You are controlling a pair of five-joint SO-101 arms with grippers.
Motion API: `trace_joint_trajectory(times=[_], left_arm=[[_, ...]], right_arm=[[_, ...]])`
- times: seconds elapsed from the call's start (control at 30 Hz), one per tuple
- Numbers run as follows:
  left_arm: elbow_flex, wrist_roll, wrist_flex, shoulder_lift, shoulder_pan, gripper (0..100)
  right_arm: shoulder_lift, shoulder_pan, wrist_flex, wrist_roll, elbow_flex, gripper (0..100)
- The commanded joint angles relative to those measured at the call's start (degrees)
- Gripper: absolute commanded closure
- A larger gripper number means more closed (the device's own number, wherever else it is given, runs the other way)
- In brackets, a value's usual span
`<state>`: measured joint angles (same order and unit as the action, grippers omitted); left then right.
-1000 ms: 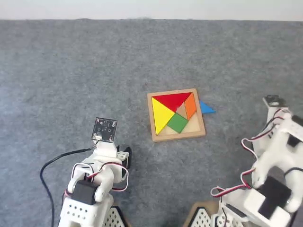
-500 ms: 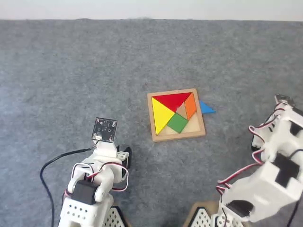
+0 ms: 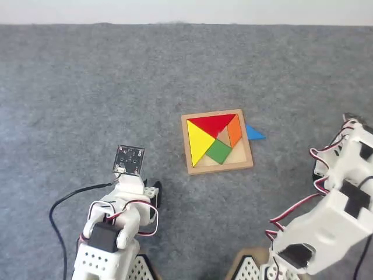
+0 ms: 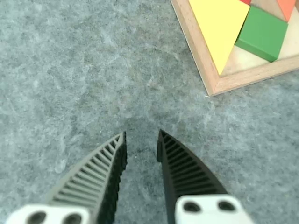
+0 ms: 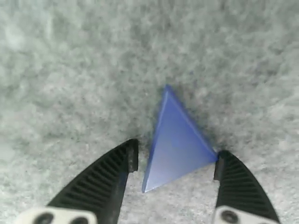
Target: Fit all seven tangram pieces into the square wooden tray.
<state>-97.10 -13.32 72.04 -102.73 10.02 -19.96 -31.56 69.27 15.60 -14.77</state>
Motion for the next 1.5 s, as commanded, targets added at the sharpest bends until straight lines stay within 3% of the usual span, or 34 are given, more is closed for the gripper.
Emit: trace_joint_trajectory(times=[0.0,0.43,0.63,1.0,1.2,1.47], left_arm=[[0.7,-0.4,0.1,-1.0,0.1,89],[0.7,-0.4,0.1,-1.0,0.1,89],[0.7,-0.4,0.1,-1.0,0.1,89],[0.7,-0.4,0.1,-1.0,0.1,89],[0.7,-0.4,0.1,-1.0,0.1,89],[0.7,-0.4,0.1,-1.0,0.1,89]], right_arm=[[-1.1,0.5,-0.8,0.3,3.4,80.0],[0.4,3.8,-0.3,1.1,4.1,80.9],[6.0,4.5,2.0,1.3,5.5,88.3],[9.8,11.4,8.5,0.8,5.9,88.6],[18.0,15.1,12.9,-5.0,5.8,88.1],[32.1,14.5,12.3,-11.4,4.9,88.0]])
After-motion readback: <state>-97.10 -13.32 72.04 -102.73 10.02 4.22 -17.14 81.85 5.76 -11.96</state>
